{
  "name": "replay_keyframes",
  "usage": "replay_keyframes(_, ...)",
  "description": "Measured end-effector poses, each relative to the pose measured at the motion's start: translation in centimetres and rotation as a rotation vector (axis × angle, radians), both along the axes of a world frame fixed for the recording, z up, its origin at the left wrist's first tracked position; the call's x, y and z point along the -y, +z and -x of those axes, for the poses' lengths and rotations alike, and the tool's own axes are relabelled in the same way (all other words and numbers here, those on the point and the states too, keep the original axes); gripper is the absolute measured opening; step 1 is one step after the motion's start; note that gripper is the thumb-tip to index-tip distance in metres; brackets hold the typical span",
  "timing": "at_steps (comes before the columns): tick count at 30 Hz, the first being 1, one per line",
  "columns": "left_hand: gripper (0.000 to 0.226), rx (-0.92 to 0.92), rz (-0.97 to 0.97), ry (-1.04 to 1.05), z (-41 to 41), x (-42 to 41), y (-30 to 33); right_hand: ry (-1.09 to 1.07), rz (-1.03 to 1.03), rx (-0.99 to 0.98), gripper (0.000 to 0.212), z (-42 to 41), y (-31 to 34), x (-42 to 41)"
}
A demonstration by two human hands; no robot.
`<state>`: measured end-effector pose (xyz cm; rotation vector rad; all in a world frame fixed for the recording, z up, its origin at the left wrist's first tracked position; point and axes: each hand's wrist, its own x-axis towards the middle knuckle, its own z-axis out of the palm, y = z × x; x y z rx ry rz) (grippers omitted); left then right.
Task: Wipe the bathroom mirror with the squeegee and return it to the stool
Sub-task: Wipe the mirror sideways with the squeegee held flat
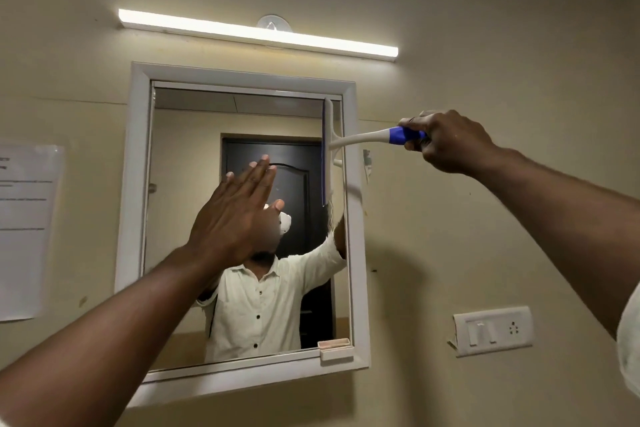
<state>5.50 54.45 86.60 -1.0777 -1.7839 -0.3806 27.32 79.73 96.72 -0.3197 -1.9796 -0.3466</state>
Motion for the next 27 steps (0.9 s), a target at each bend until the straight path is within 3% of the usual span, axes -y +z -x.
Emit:
replay_keyframes(14,0.068,0.034,-0.016,-0.069,-0.9,-3.2,-0.8,-0.01,0.006,0.003,0.041,-1.6,0.3,-2.6)
replay_keyframes(19,0.069,0.038,-0.023,-0.013,-0.7,-1.7,-1.0,0.056,-0.059,-0.005,0.032,-1.3,-0.2,-1.7)
replay_keyframes(27,0.069,0.084,-0.04,0.077,-0.7,4.7,-2.0,0.226,-0.053,0.039,0.042,4.7,-3.6,4.2)
